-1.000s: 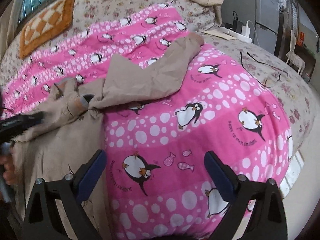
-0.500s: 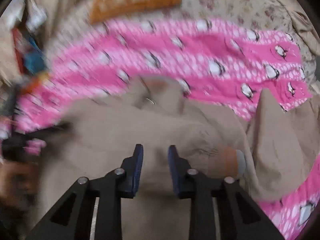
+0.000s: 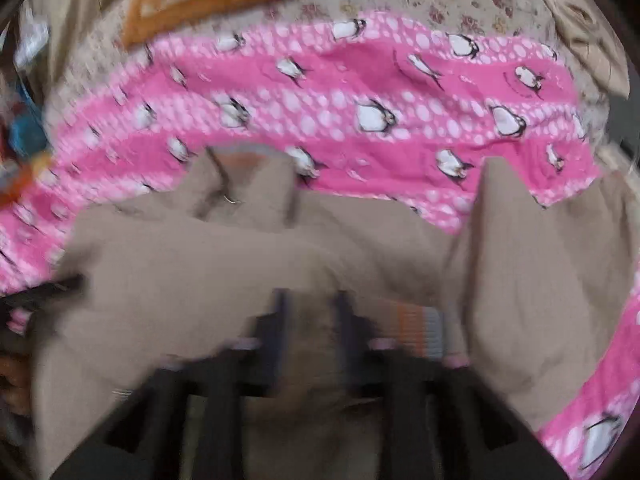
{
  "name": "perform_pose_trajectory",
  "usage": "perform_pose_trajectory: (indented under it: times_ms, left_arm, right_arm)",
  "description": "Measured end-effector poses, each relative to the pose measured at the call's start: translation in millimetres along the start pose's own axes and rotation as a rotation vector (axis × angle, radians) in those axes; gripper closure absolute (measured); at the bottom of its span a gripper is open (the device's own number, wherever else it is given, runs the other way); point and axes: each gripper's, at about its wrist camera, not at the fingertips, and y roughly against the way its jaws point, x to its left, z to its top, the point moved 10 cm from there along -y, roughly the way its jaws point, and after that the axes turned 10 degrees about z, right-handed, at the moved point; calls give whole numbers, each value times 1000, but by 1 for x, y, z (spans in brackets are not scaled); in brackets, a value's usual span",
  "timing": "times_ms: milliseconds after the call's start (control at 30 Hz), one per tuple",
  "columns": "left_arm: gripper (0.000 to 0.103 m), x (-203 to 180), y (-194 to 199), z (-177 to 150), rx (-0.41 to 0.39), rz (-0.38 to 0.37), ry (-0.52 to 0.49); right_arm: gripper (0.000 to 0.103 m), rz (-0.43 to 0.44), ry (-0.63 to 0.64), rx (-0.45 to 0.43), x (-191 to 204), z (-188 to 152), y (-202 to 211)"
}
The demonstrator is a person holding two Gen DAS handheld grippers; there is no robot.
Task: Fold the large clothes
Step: 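Grasp the other sleeve's ribbed cuff with the right tool and lift, then carry the held sleeve across the jacket body with the right tool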
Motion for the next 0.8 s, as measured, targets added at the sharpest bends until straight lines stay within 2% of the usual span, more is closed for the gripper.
perform_pose_trajectory:
  times_ms: [100,167,200,267,367,433,533,633,700,733,800]
  left_arm:
    - [98,1,0,1,1,-9,12]
    - [98,2,0,2,2,-17,25]
    - [98,2,0,2,3,-17,28]
    - [98,1,2,1,1,-10,27]
    - [98,-1,3,1,-5,5,20]
    - [98,-2,3,1,-7,12,18]
    - [96,-4,1,2,-16,22,2]
    - [93,-7,0,3,-28,39,-24]
    - [91,-10,-2,4,-34,48,-40]
    - [89,-11,-2,5,-37,50,-45]
    - [88,-11,-4,6,-37,52,-47]
  right_arm:
    - [58,33,15,-39,0,9,19]
    - [57,-12,37,-167,-22,30,62]
    - [52,-78,34,-257,-50,43,90]
    - [41,-190,-32,-324,-116,55,121]
    - [40,-272,-220,-368,-228,60,150]
    - [40,-252,-362,-358,-295,51,152]
    - [40,-177,-506,-362,-350,44,135]
    - [40,-84,-497,-345,-361,48,109]
    - [41,-89,-405,-331,-353,59,98]
    - [45,-95,-378,-304,-352,62,91]
    - [81,-128,-377,-302,-351,62,90]
